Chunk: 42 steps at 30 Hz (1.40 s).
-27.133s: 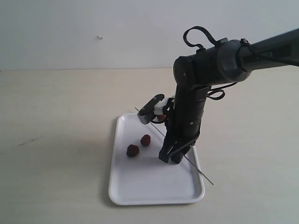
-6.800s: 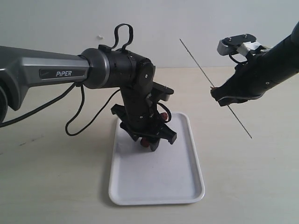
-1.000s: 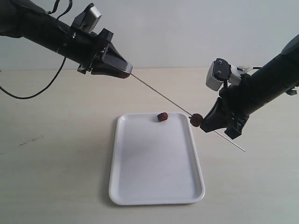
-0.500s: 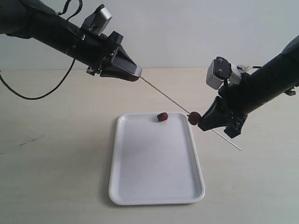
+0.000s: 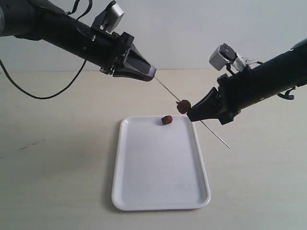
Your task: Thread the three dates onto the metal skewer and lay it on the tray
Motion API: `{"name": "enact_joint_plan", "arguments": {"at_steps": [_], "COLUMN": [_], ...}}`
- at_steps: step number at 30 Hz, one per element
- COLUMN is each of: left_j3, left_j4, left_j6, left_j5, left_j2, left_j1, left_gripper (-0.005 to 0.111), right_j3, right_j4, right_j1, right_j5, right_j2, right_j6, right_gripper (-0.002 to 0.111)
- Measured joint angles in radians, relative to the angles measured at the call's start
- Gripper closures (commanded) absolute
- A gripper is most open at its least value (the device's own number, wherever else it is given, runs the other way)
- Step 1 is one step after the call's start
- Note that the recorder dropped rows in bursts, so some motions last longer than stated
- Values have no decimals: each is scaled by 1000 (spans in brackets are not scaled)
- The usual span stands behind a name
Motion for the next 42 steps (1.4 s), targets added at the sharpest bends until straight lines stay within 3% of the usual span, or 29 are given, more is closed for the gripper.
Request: {"name": "enact_joint_plan", "arguments": {"at_steps": [5, 19, 25, 32, 42], "left_j3": [0, 0, 0, 0, 0], "left_j4": [-19, -19, -10, 34, 121], "left_j6": [22, 41, 93, 115, 117], "left_j5": [-2, 2, -21, -129, -236], "left_j2": [0, 0, 0, 0, 0], "left_j1": [-19, -39, -39, -39, -53], "left_gripper": [55, 54, 30, 30, 30], "right_j3": [0, 0, 0, 0, 0], "right_j4": [67, 108, 104, 102, -26], "right_j1": [0, 0, 0, 0, 0], "right_j5": [7, 3, -61, -145, -398], "right_j2": [0, 0, 2, 2, 2], "right_j6": [6, 12, 28, 74, 370], "right_gripper": [108, 108, 108, 108, 108]}}
